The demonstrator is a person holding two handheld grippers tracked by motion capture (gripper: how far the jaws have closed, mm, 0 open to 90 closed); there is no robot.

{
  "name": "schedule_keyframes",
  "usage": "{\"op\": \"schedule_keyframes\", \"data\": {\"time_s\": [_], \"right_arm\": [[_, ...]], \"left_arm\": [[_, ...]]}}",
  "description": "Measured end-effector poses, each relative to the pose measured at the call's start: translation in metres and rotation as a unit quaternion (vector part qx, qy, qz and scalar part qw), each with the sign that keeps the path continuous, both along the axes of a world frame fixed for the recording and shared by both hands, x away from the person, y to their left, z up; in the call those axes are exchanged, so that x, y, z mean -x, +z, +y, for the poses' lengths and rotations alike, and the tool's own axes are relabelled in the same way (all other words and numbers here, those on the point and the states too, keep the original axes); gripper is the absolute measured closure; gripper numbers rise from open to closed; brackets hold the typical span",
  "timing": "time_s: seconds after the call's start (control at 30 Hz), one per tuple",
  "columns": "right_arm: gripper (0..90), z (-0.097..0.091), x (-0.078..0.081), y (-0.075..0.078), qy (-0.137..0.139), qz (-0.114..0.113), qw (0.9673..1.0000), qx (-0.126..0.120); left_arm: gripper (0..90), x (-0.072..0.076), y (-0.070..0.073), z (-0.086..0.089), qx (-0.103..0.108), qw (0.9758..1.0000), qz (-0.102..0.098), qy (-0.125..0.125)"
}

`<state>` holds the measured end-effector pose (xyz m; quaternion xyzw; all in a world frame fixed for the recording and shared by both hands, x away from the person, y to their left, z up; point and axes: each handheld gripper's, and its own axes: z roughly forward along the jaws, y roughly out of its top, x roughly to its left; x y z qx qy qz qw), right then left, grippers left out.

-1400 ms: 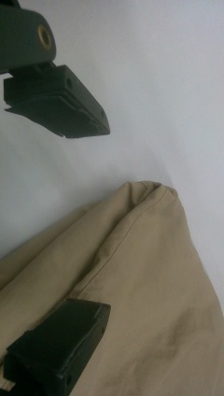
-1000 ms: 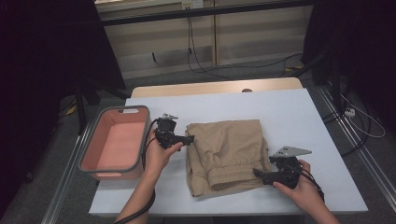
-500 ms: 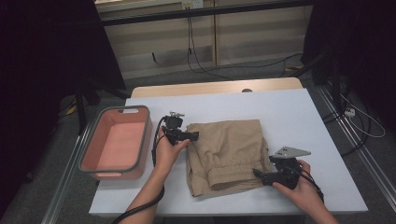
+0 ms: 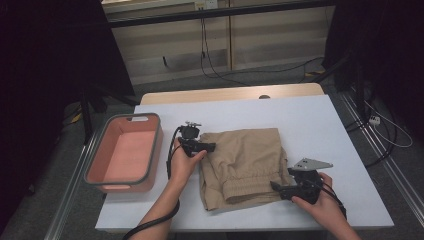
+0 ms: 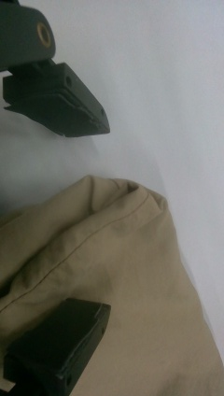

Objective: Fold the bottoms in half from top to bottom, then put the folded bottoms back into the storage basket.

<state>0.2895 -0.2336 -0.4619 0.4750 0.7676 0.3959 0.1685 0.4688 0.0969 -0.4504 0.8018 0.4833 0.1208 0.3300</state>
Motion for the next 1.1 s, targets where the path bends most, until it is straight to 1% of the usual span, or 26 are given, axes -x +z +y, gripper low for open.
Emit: {"op": "schedule_keyframes", "data": {"time_s": [0.1, 0.13, 0.2, 0.27, 0.33, 0.4, 0.47, 0.53, 0.57, 0.6, 0.7, 0.73, 0.77, 0.87, 0.9, 0.97, 1.0, 1.03, 1.07, 1.1], "right_arm": [[17.4, 0.001, 0.001, 0.000, -0.001, 0.001, 1.0000, 0.001], [17.4, 0.001, 0.001, 0.001, 0.000, 0.000, 1.0000, 0.003], [17.3, 0.001, 0.001, 0.000, 0.000, 0.000, 1.0000, 0.000], [17.3, 0.000, 0.001, -0.001, 0.000, 0.001, 1.0000, -0.005], [17.3, 0.000, 0.001, -0.001, 0.000, 0.001, 1.0000, -0.005], [17.3, 0.000, 0.001, 0.000, 0.001, 0.000, 1.0000, -0.002], [17.3, 0.000, 0.001, -0.001, 0.000, 0.001, 1.0000, -0.005], [17.3, -0.001, 0.001, -0.001, 0.000, 0.002, 1.0000, -0.008], [17.3, -0.001, 0.001, -0.001, 0.000, 0.002, 1.0000, -0.008], [17.3, -0.001, 0.001, -0.001, 0.000, 0.002, 1.0000, -0.008], [17.3, -0.001, 0.001, -0.002, 0.000, 0.001, 1.0000, -0.010], [17.3, -0.001, 0.001, -0.002, 0.000, 0.001, 0.9999, -0.011], [17.3, -0.002, 0.001, -0.002, -0.001, 0.003, 0.9999, -0.013], [17.3, -0.002, 0.001, -0.003, -0.002, 0.004, 0.9998, -0.017], [17.5, -0.002, 0.001, -0.003, -0.002, 0.004, 0.9998, -0.018], [21.4, -0.003, 0.001, -0.003, 0.002, 0.010, 0.9997, -0.022], [22.9, -0.003, 0.000, -0.004, 0.005, 0.014, 0.9995, -0.028], [26.0, -0.004, 0.000, -0.004, 0.004, 0.025, 0.9988, -0.041], [28.3, -0.004, -0.001, -0.004, 0.006, 0.028, 0.9986, -0.044], [33.7, -0.005, -0.001, -0.004, 0.013, 0.032, 0.9983, -0.047]], "left_arm": [[13.6, 0.000, 0.000, 0.000, 0.002, 1.0000, 0.003, 0.001], [14.4, 0.000, 0.000, 0.000, 0.006, 0.9999, 0.010, 0.003], [15.6, 0.000, -0.001, 0.001, 0.008, 0.9999, 0.011, 0.005], [16.2, 0.000, -0.001, 0.001, 0.004, 0.9999, 0.010, 0.002], [18.7, 0.000, 0.000, 0.000, 0.008, 0.9999, 0.014, 0.003], [21.0, 0.001, 0.000, -0.001, 0.007, 0.9999, 0.014, 0.006], [24.7, 0.002, 0.001, -0.002, 0.007, 0.9998, 0.016, 0.004], [30.4, 0.003, 0.002, -0.004, 0.010, 0.9998, 0.019, 0.003], [34.9, 0.004, 0.002, -0.005, 0.009, 0.9997, 0.022, 0.002], [37.5, 0.004, 0.003, -0.006, 0.008, 0.9997, 0.022, 0.001], [48.5, 0.004, 0.005, -0.008, 0.014, 0.9992, 0.036, 0.002], [54.2, 0.004, 0.005, -0.008, 0.016, 0.9990, 0.041, 0.003], [57.7, 0.004, 0.006, -0.009, 0.018, 0.9988, 0.046, 0.004], [71.5, 0.004, 0.008, -0.009, 0.028, 0.9979, 0.059, -0.001], [75.2, 0.003, 0.010, -0.009, 0.027, 0.9978, 0.061, -0.003], [78.7, 0.003, 0.013, -0.009, 0.031, 0.9974, 0.065, -0.001], [79.8, 0.002, 0.016, -0.008, 0.036, 0.9970, 0.068, 0.000], [80.7, 0.002, 0.018, -0.008, 0.038, 0.9969, 0.069, 0.000], [81.1, 0.002, 0.021, -0.008, 0.037, 0.9968, 0.071, -0.001], [81.5, 0.001, 0.023, -0.009, 0.036, 0.9966, 0.073, 0.000]]}}
